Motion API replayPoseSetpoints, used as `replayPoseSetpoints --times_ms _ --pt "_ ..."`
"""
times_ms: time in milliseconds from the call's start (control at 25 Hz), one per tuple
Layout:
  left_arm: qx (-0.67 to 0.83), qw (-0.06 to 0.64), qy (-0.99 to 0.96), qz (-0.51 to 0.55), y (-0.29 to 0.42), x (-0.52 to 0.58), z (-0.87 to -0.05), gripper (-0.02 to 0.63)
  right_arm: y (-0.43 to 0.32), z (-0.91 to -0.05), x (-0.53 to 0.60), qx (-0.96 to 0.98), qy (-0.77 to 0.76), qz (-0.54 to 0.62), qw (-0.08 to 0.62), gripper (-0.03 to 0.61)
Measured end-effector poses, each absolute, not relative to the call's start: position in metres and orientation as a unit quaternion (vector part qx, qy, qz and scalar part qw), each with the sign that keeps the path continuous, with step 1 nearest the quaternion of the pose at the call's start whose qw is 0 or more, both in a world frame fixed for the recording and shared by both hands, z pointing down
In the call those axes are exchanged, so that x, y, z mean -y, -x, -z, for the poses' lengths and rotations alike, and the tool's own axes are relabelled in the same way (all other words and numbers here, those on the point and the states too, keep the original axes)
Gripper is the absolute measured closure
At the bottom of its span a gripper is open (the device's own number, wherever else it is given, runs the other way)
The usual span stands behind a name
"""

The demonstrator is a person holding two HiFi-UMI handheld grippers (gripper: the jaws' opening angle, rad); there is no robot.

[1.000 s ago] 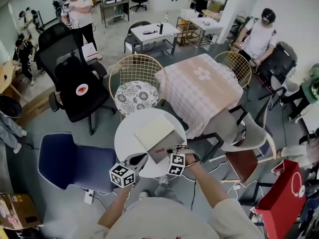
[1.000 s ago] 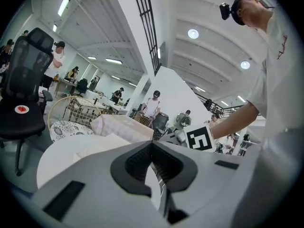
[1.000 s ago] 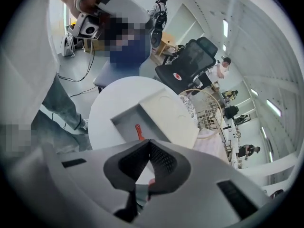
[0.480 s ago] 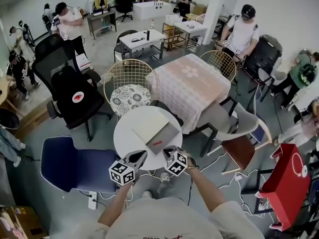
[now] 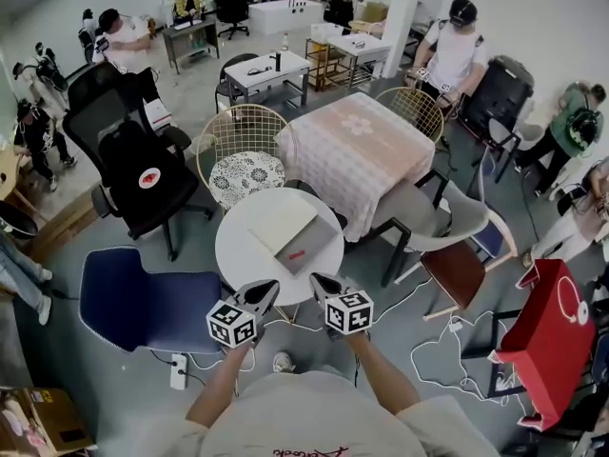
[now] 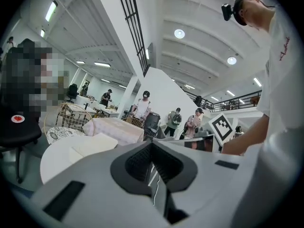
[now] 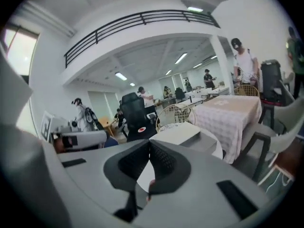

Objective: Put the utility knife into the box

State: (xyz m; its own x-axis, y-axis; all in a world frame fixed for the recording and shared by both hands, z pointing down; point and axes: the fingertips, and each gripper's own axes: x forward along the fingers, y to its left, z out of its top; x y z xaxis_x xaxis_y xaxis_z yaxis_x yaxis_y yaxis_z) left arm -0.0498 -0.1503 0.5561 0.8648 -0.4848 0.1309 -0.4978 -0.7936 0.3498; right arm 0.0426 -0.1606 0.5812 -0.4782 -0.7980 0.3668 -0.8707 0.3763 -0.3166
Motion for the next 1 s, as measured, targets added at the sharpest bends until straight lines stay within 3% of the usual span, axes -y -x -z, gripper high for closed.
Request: replayPoseSetpoints --times_ms 120,280,1000 --pt "0.270 0.184 -0.945 -0.015 0.048 0.138 -0.552 0.603 -0.052 -0.563 0.143 0.814 -0.524 -0.251 0.008 0.561" --pt "0.285 0.184 -0.940 -0.013 0.038 0.115 -0.547 0.603 -0.070 -0.554 0.116 0.807 -0.537 -0.245 -0.012 0.561" --pt "0.310 0.191 -0.931 -0.015 -0.007 -0.044 -0.564 0.603 -0.101 -0.580 -0.045 0.830 -0.520 -0.188 0.075 0.561"
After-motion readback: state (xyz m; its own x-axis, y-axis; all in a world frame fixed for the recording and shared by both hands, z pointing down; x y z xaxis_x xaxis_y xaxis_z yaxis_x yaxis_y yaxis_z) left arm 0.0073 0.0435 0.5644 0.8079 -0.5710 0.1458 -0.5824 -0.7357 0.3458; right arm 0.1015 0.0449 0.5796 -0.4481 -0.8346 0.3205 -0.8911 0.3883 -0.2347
